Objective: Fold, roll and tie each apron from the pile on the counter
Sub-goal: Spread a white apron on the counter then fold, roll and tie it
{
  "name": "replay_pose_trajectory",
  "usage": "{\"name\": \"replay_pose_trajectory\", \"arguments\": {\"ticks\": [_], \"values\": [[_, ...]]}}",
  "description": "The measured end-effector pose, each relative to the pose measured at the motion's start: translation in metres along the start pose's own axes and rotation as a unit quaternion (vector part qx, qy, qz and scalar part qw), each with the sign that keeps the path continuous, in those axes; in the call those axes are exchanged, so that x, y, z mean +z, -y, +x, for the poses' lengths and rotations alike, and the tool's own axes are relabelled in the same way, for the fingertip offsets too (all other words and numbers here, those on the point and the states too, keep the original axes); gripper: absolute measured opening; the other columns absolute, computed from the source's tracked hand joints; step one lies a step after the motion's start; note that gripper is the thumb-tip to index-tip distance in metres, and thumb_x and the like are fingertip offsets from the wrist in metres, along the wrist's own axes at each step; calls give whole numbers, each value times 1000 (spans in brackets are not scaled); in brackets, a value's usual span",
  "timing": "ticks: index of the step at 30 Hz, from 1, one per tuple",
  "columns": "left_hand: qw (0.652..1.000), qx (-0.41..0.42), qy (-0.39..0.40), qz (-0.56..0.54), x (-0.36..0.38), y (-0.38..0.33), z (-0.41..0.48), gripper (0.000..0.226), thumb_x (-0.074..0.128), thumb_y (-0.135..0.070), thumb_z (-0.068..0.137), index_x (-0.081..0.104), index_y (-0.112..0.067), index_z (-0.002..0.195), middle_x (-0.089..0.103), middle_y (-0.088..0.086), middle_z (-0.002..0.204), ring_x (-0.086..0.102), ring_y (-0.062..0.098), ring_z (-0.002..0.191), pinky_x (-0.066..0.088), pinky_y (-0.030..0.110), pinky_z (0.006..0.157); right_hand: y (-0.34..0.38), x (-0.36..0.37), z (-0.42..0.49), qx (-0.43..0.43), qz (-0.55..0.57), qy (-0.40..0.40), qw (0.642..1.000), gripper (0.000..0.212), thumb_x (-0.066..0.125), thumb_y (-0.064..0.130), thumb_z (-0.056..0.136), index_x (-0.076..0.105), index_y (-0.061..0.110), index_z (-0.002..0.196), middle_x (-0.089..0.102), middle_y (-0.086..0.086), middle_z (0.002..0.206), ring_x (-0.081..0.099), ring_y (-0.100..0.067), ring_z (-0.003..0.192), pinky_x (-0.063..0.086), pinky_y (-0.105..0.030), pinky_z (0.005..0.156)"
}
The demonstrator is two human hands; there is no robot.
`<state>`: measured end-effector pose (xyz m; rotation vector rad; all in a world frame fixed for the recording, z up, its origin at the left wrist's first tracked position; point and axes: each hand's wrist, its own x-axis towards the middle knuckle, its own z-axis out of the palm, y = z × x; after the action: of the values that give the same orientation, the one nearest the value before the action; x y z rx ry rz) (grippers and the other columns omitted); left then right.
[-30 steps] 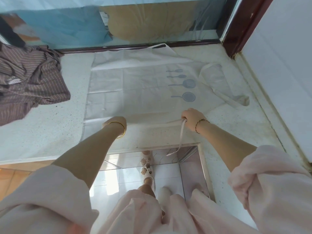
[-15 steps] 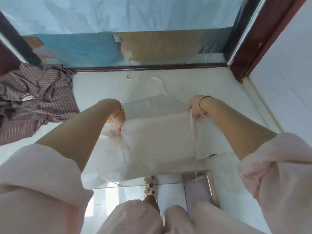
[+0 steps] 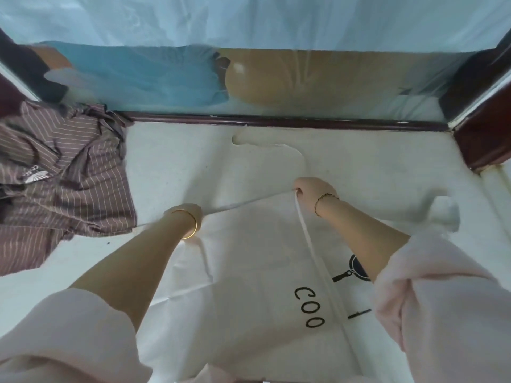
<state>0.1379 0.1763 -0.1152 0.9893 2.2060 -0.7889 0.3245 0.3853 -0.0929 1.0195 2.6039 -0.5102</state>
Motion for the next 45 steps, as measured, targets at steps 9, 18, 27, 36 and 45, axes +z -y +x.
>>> {"name": "replay_pose_trajectory", "arguments": {"ticks": [9, 18, 27, 36, 45], "values": [[969, 58, -235, -58, -41, -30, 52, 28, 39, -8, 93, 54, -15, 116, 55, 7, 112, 56, 28, 106, 43, 36, 87, -59, 21, 21, 116, -44, -50, 991, 20, 40, 10, 95, 55, 4, 107, 52, -14, 113, 51, -32, 107, 46, -36, 78], [971, 5, -231, 57, -68, -21, 78, 42, 49, -8, 87, 45, -18, 127, 53, 2, 123, 49, 22, 117, 28, 42, 106, -76, 14, 40, 165, -52, -49, 984, 24, 38, 13, 97, 51, 5, 117, 49, -15, 120, 45, -32, 113, 44, -37, 82], [979, 1, -170, 110, -82, -5, 101, 24, 45, -23, 93, 51, -21, 116, 58, 0, 109, 52, 21, 106, 32, 40, 98, -85, 26, 45, 152, -64, -103, 981, 21, 45, 11, 93, 50, 3, 111, 54, -16, 111, 49, -32, 101, 39, -35, 77], [960, 122, -249, 25, -88, 3, 112, 25, 45, -22, 95, 55, -11, 115, 45, 7, 116, 45, 25, 109, 47, 35, 84, -85, 20, 57, 175, -44, -113, 977, 23, 47, 16, 90, 52, 4, 109, 53, -16, 110, 47, -32, 102, 40, -36, 77], [969, 131, -195, 75, -104, -4, 112, 25, 40, -30, 96, 58, -20, 110, 56, 2, 107, 50, 22, 108, 40, 32, 84, -86, 22, 60, 191, -23, -144, 971, 27, 40, 20, 97, 60, 4, 105, 55, -16, 105, 48, -32, 100, 40, -36, 76]]}}
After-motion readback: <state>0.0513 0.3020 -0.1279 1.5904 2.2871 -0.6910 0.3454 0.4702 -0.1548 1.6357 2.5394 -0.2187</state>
